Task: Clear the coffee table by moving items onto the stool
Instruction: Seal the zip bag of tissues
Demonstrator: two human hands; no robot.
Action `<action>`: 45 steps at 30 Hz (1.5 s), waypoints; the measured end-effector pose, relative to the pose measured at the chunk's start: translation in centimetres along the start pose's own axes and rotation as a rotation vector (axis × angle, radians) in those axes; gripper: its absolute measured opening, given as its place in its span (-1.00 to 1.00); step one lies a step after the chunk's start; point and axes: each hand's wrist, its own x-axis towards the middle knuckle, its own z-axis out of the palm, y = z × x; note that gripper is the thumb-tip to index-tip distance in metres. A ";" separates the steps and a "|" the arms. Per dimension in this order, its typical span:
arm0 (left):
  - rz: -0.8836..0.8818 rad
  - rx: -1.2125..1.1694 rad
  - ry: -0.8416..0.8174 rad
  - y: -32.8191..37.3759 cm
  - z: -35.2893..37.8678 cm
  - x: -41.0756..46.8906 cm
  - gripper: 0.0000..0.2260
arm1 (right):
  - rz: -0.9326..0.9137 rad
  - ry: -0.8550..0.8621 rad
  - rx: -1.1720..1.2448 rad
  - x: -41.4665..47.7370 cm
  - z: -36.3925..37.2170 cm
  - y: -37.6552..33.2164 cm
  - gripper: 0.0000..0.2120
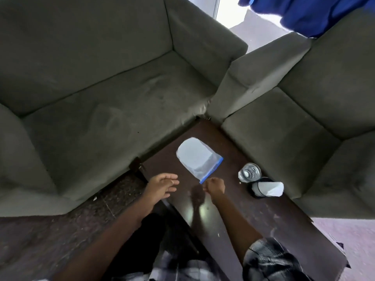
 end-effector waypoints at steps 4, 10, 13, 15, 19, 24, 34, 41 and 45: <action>0.027 0.085 -0.039 2.2 -3.8 5.7 -0.82 | 0.037 0.122 -0.133 5.1 2.9 -1.2 -0.81; 0.032 0.185 -0.125 1.5 -8.5 11.9 -0.77 | 0.216 0.317 -0.025 12.9 7.4 0.3 -0.59; 0.043 0.223 -0.147 1.2 -10.0 13.7 -0.78 | 0.307 0.393 -0.047 13.2 8.5 -0.4 -0.61; 0.058 0.238 -0.158 1.4 -10.7 14.4 -0.78 | 0.298 0.433 -0.075 13.6 8.7 -0.5 -0.61; 0.075 0.267 -0.157 2.6 -11.8 14.3 -0.79 | 0.257 0.412 -0.069 13.1 8.3 -1.4 -0.63; 0.108 0.313 -0.235 6.0 -10.8 11.5 -0.81 | 0.047 0.424 0.060 8.7 5.4 -3.9 -0.84; 0.300 0.361 -0.361 11.7 -4.5 5.9 -0.79 | -0.393 0.357 0.185 -5.8 -5.2 -7.3 -0.69; 0.631 0.482 -0.292 11.2 0.7 1.9 -0.63 | -0.633 0.292 0.259 -14.9 -13.1 -7.0 -0.71; 0.741 0.562 -0.295 10.9 3.8 -1.0 -0.30 | -0.687 0.219 0.340 -18.5 -16.5 -5.3 -0.75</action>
